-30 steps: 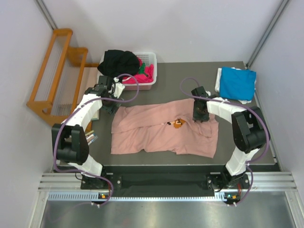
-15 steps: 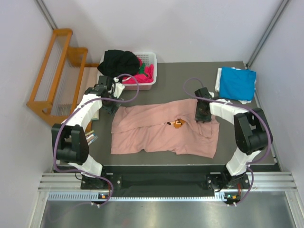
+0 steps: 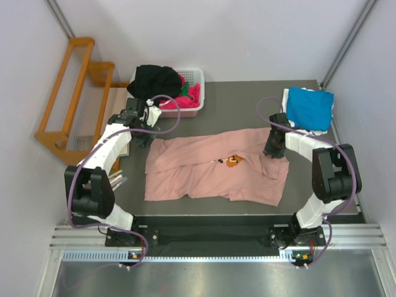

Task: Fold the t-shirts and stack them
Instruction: Fold the tshirt

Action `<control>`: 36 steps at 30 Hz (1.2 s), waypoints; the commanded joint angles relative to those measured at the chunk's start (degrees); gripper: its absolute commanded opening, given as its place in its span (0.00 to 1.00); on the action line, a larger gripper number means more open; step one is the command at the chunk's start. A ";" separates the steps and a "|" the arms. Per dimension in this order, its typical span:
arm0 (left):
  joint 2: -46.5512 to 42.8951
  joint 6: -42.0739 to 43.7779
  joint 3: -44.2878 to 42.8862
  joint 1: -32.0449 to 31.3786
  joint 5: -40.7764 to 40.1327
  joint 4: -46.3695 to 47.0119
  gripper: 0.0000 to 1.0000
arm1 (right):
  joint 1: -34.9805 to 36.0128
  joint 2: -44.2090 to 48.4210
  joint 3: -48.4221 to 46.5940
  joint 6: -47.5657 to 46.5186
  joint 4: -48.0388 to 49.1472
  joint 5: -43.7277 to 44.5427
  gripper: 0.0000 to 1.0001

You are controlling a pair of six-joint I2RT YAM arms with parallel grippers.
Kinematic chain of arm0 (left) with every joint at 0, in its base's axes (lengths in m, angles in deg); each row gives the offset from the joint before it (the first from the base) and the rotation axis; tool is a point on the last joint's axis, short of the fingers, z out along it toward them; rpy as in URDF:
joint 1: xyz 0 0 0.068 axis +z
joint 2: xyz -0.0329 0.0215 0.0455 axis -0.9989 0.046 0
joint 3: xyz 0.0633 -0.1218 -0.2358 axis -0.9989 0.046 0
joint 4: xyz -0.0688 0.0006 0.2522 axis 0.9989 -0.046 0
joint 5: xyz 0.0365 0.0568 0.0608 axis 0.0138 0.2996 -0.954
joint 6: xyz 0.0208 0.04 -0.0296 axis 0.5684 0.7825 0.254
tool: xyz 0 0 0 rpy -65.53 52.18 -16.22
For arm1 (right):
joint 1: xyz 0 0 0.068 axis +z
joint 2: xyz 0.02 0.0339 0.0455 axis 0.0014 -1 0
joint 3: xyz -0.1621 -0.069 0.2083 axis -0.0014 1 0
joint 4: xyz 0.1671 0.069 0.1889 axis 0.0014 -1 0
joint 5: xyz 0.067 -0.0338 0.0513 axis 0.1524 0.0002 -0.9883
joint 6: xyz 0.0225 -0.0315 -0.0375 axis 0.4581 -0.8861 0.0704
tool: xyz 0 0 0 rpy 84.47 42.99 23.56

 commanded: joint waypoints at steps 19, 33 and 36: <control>-1.21 -0.12 -0.87 -0.05 0.35 0.48 0.75 | 7.58 2.38 -6.44 -2.26 -7.10 8.96 0.33; -1.30 -0.12 -0.78 -0.14 0.17 0.66 0.75 | 7.75 -1.40 -7.76 -2.79 -5.51 7.55 0.31; -1.39 0.05 -0.87 -0.05 0.17 0.66 0.75 | 8.02 -0.96 -7.41 -2.88 -5.51 7.38 0.29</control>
